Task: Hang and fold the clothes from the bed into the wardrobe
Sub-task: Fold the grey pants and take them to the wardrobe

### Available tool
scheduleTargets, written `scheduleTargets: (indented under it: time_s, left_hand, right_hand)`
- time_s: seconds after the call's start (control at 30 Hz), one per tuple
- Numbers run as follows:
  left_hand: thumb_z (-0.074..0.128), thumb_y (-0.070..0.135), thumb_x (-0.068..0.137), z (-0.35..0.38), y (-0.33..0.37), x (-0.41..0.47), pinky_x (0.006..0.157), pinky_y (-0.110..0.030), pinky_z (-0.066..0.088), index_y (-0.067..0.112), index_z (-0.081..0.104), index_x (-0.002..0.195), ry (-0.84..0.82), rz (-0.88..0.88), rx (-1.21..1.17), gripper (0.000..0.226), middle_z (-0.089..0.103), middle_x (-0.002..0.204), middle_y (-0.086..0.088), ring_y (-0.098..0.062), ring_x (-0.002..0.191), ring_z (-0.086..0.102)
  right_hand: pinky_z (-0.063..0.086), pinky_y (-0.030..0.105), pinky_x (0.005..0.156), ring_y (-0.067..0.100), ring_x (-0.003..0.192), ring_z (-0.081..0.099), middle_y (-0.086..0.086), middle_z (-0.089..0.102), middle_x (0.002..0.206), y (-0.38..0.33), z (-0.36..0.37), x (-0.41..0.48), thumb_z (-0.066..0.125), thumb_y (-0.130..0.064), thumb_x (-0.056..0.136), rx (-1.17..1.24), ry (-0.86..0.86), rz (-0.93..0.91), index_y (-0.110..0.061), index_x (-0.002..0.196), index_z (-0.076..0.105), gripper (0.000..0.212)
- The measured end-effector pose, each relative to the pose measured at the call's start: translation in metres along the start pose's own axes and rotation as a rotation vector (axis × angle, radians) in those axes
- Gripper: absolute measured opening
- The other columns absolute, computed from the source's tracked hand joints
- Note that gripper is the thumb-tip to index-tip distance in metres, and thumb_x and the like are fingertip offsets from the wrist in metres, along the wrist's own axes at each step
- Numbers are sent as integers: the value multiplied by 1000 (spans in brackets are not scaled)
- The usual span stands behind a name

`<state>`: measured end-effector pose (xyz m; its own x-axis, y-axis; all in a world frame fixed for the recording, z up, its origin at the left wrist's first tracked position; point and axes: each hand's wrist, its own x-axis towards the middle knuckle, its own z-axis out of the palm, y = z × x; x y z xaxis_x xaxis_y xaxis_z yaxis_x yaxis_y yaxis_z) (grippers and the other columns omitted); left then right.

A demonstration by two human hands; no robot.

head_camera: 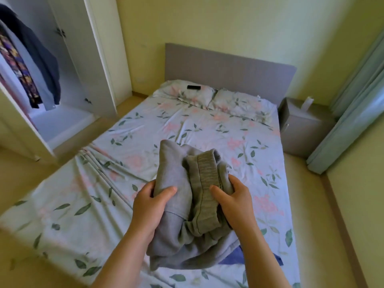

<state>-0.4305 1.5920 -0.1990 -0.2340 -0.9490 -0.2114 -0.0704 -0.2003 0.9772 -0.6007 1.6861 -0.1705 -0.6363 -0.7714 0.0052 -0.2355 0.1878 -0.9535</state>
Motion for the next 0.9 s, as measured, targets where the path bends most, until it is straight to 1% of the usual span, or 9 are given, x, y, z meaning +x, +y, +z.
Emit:
scheduleTargets:
  time_s: [0.07, 0.13, 0.27, 0.33, 0.4, 0.47, 0.57, 0.77, 0.9]
  left_hand:
    - [76, 39, 67, -36, 19, -1, 74, -35, 55, 38, 72, 87, 33, 49, -8, 21, 74, 88, 9, -15, 86, 70]
    - [77, 39, 69, -80, 36, -1, 76, -37, 55, 35, 71, 93, 75, 86, -4, 24, 74, 92, 10, -14, 89, 69]
    - [76, 45, 66, -178, 61, -1, 75, -36, 54, 29, 70, 98, 192, 149, 2, 36, 74, 94, 8, -16, 91, 68]
    - [73, 48, 61, -224, 70, -2, 81, -41, 55, 29, 70, 99, 243, 169, -5, 42, 74, 95, 7, -16, 91, 68]
    - [73, 46, 62, -266, 76, -4, 83, -44, 56, 30, 71, 96, 292, 187, -25, 38, 75, 92, 7, -16, 90, 69]
    - [73, 45, 62, -302, 79, -4, 80, -42, 56, 31, 71, 93, 337, 190, -46, 34, 75, 90, 8, -16, 88, 70]
    - [73, 45, 62, -345, 80, -1, 71, -34, 52, 32, 71, 91, 404, 178, -70, 32, 74, 86, 8, -15, 85, 70]
    - [76, 39, 68, -414, 90, 26, 69, -35, 53, 31, 72, 85, 525, 186, -79, 18, 75, 83, 7, -14, 80, 70]
    - [76, 27, 78, -462, 98, 53, 69, -33, 52, 27, 71, 84, 635, 200, -38, 8, 74, 81, 9, -13, 78, 69]
  right_hand:
    - [57, 33, 59, 16, 65, 65, -7, 69, 72, -28, 25, -5, 69, -14, 84, 12, -20, -64, -26, 81, 66, 13]
    - [54, 25, 56, 10, 64, 64, -11, 69, 72, -54, 59, -14, 70, -14, 84, 37, -44, -109, -27, 80, 65, 14]
    - [56, 29, 62, 8, 65, 65, -6, 70, 77, -107, 143, -36, 69, -10, 84, 95, -127, -182, -31, 77, 65, 22]
    - [59, 38, 68, 16, 73, 69, -4, 72, 78, -130, 187, -48, 69, -10, 84, 106, -179, -206, -31, 80, 67, 21]
    - [59, 47, 73, 23, 78, 68, -2, 72, 79, -149, 227, -58, 69, -11, 84, 116, -228, -226, -30, 81, 67, 20]
    - [57, 50, 75, 23, 79, 68, -2, 72, 79, -164, 262, -66, 69, -10, 84, 124, -272, -243, -28, 83, 68, 18]
    - [57, 48, 76, 20, 79, 68, -3, 72, 79, -182, 306, -70, 69, -9, 83, 124, -321, -264, -26, 86, 69, 18]
    - [58, 48, 77, 23, 81, 69, -1, 73, 81, -210, 395, -54, 69, -8, 83, 148, -444, -312, -26, 86, 69, 19]
    - [58, 41, 73, 24, 80, 67, 0, 72, 80, -228, 459, -35, 69, -7, 83, 187, -529, -336, -26, 83, 69, 19]
